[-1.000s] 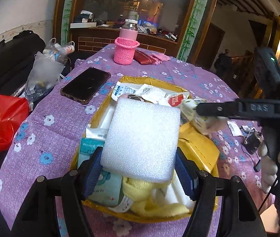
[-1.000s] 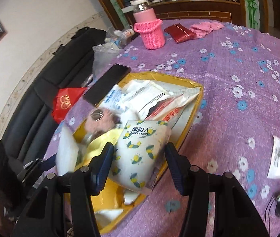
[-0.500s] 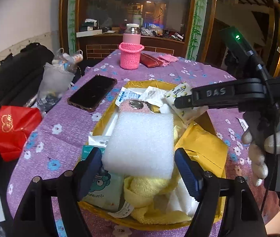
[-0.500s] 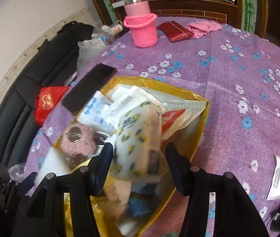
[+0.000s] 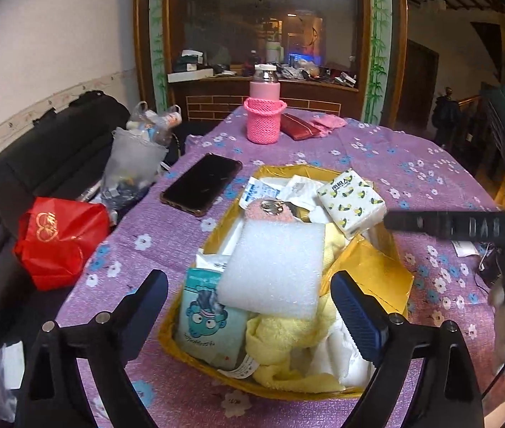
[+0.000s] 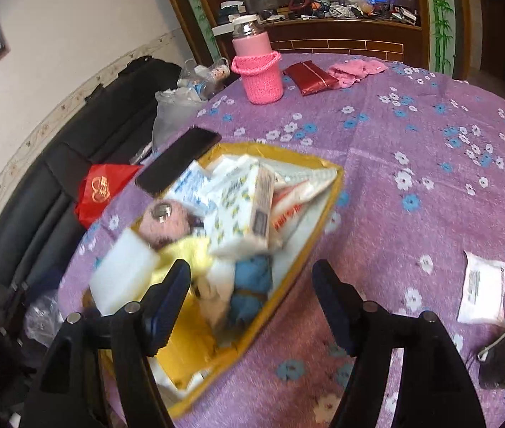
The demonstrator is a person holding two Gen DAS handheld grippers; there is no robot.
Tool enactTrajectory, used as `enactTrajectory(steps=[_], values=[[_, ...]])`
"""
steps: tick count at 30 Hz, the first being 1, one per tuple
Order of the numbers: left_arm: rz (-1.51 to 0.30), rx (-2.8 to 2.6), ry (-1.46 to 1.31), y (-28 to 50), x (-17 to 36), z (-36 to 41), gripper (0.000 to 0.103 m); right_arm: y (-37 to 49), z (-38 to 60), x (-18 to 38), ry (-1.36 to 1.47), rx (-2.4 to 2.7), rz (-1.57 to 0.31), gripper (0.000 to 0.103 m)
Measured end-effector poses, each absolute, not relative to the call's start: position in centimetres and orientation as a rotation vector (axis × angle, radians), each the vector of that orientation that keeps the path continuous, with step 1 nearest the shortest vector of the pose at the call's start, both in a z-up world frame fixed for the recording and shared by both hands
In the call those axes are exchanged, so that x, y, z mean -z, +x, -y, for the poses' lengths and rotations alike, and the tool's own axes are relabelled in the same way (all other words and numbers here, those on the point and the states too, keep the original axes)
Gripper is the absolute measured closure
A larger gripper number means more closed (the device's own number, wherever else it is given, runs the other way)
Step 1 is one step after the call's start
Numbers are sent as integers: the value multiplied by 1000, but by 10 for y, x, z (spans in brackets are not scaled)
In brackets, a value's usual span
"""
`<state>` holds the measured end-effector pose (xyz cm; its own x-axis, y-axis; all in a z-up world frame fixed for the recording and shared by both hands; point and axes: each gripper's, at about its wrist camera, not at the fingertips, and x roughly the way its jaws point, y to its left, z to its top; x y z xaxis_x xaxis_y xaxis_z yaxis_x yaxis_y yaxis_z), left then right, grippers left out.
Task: Organize soft objects
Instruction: 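Open both tools over the box and move them back to the paper sheets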
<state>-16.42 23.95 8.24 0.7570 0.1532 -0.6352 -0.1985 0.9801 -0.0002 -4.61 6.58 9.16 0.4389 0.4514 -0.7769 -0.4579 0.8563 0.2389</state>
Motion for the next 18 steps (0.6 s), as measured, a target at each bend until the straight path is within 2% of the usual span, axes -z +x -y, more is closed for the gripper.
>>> enactTrajectory(steps=[9,18], values=[[-661,-231,-47,-171,-94,-234,8,-85,-90,-80,-209,-602,-876,33],[-647,-241,2,-177,-103,-217,8,-100,-69,-97,-129,-689,-841,33]])
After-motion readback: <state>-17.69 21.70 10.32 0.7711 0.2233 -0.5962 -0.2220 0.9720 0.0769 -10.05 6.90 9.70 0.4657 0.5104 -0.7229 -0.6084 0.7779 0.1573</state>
